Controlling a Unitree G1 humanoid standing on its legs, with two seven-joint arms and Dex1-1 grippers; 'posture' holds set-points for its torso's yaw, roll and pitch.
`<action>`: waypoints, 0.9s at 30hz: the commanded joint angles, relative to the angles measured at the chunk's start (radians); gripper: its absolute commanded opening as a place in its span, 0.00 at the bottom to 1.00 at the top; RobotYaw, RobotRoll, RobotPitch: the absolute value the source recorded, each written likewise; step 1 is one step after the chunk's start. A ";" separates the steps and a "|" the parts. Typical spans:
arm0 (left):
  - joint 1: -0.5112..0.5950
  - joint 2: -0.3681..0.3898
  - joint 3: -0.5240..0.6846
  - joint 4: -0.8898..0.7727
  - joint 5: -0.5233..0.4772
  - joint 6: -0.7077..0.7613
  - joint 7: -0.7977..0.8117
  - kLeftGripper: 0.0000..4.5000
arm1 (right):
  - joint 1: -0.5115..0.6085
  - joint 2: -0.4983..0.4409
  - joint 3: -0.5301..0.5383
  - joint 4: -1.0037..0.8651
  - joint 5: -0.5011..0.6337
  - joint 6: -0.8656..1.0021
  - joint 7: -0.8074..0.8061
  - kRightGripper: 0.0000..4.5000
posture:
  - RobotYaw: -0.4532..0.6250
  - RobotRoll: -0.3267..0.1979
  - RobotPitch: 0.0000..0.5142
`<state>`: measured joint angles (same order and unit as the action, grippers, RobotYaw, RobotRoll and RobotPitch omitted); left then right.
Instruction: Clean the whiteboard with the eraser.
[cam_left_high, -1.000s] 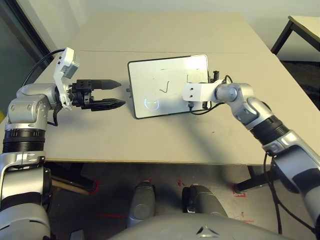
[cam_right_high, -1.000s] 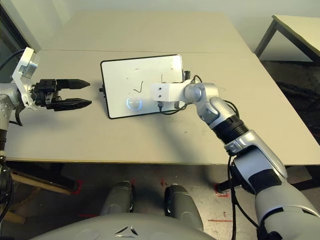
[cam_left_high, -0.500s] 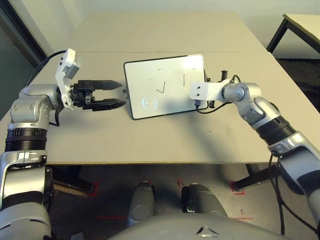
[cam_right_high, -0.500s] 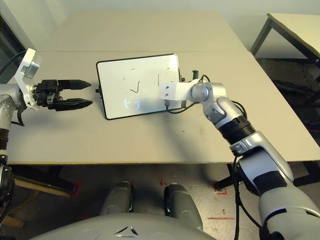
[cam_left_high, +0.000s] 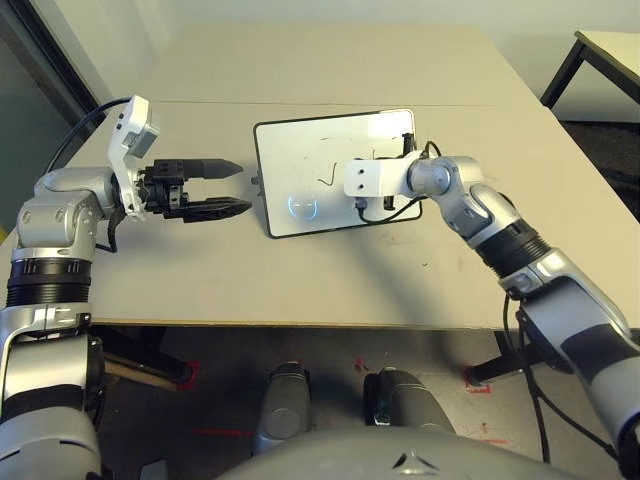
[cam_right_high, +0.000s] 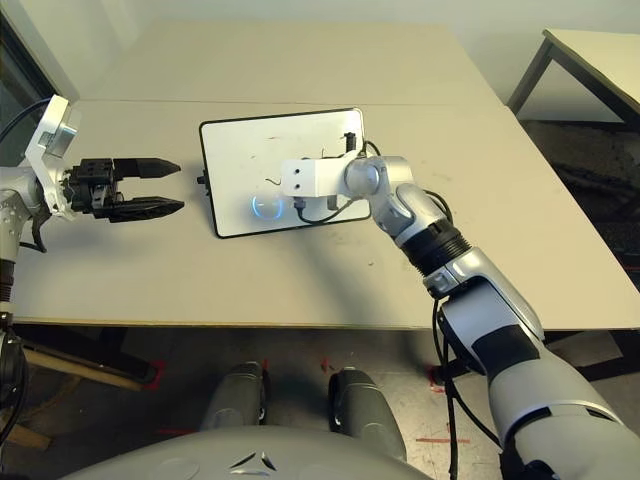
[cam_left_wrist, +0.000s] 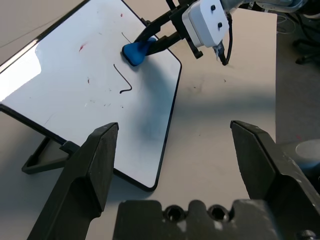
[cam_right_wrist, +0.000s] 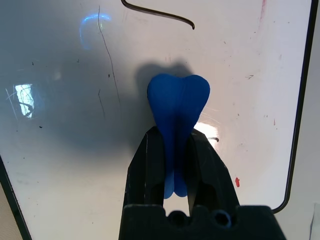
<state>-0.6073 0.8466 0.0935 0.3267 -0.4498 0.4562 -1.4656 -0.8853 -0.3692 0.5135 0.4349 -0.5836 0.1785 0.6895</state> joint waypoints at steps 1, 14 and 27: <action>0.008 0.006 0.004 -0.017 -0.010 0.006 0.002 1.00 | 0.005 -0.023 0.000 0.035 -0.017 0.002 -0.004 0.08 | 0.74 0.62 0.04; -0.030 -0.010 -0.015 0.017 0.004 -0.006 -0.011 1.00 | 0.050 -0.142 -0.030 0.043 -0.017 -0.002 -0.006 0.08 | 0.70 0.62 0.05; -0.043 -0.011 -0.019 0.033 0.006 -0.012 -0.013 1.00 | -0.011 -0.101 -0.018 0.095 -0.016 -0.029 -0.025 0.08 | 0.71 0.62 0.04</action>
<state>-0.6477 0.8377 0.0878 0.3635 -0.4479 0.4474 -1.4721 -0.8792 -0.4845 0.4901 0.5044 -0.5904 0.1550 0.6754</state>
